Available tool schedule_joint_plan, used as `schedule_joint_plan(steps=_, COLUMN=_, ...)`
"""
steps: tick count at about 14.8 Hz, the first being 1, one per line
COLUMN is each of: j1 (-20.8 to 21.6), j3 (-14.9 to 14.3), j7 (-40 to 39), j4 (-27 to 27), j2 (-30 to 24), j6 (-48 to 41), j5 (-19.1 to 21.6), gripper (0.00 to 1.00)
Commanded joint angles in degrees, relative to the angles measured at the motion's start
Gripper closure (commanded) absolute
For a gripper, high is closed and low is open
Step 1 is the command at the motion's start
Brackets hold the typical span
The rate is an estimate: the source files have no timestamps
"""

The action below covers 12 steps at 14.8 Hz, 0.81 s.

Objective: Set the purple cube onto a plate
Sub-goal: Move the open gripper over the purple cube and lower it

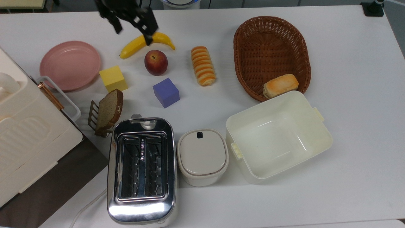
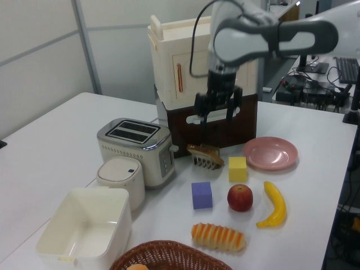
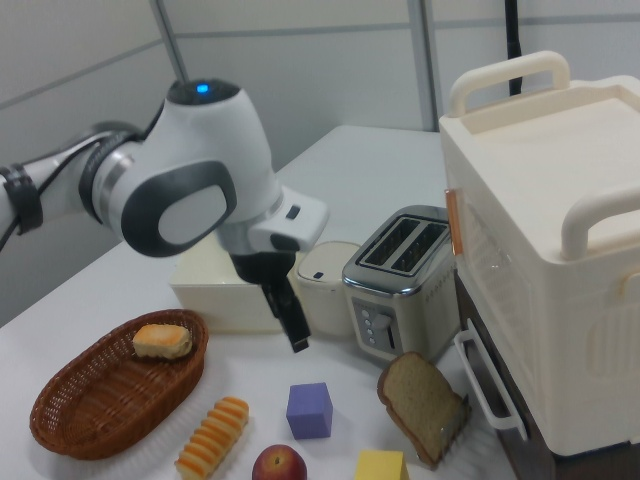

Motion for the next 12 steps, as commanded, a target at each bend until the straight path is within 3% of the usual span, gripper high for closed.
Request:
schedule_joint_plan(steps=1, j1=-2.2, j3=3.7, j7=10.1, j4=-7.2, j2=-0.6, j6=4.8, j5=1.1, gripper=0.0)
schedule_joint_plan(steps=5, j1=-1.0, j3=3.8, j7=20.8, j4=-9.7, j2=3.0, j6=12.9, j5=1.1, gripper=0.0)
schedule_joint_plan(steps=12, j1=3.3, j3=3.7, j7=22.4, j4=-9.8, j2=9.6, j6=19.9, j5=0.0, gripper=0.0)
